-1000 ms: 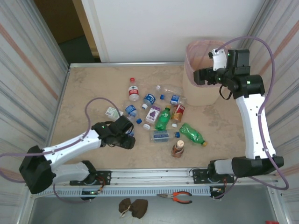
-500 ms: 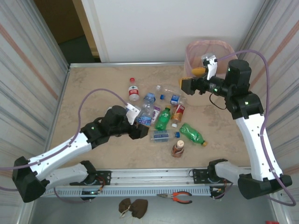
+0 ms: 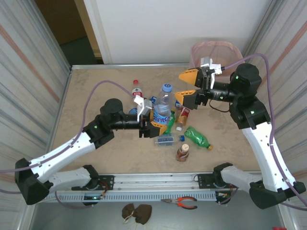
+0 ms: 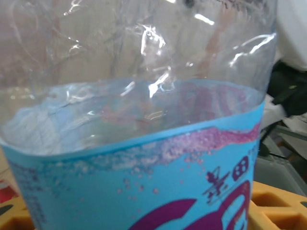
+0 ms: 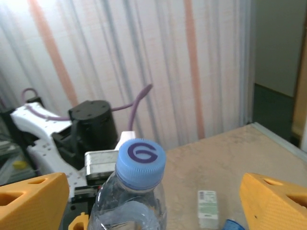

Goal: Put the plastic bottles in the bin

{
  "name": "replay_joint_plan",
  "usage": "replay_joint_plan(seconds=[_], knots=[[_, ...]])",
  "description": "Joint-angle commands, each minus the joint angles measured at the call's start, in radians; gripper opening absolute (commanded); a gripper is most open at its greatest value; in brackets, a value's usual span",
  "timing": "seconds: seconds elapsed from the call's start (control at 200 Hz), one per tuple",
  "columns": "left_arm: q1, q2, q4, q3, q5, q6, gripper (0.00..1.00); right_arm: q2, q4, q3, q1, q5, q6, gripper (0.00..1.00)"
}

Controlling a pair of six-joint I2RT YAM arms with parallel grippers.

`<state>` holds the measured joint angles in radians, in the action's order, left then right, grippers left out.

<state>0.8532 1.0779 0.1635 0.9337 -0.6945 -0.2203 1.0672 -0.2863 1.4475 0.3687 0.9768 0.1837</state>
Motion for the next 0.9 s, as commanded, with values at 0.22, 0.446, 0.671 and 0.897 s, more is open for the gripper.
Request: replay_joint_plan(seconds=[0.22, 0.446, 0.671, 0.897], knots=[[0.032, 0.049, 0.045, 0.092, -0.17, 0.02, 0.6, 0.017, 0.015, 0.065, 0.059, 0.104, 0.017, 0.74], [0.034, 0.058, 0.031, 0.101, -0.171, 0.026, 0.6, 0.014, 0.012, 0.078, 0.084, 0.102, 0.019, 0.62], [0.036, 0.062, 0.03, 0.105, -0.174, 0.028, 0.6, 0.021, -0.008, 0.092, 0.095, 0.091, 0.018, 0.52], [0.039, 0.06, 0.018, 0.115, -0.174, 0.036, 0.6, 0.02, -0.013, 0.093, 0.102, 0.082, 0.019, 0.4]])
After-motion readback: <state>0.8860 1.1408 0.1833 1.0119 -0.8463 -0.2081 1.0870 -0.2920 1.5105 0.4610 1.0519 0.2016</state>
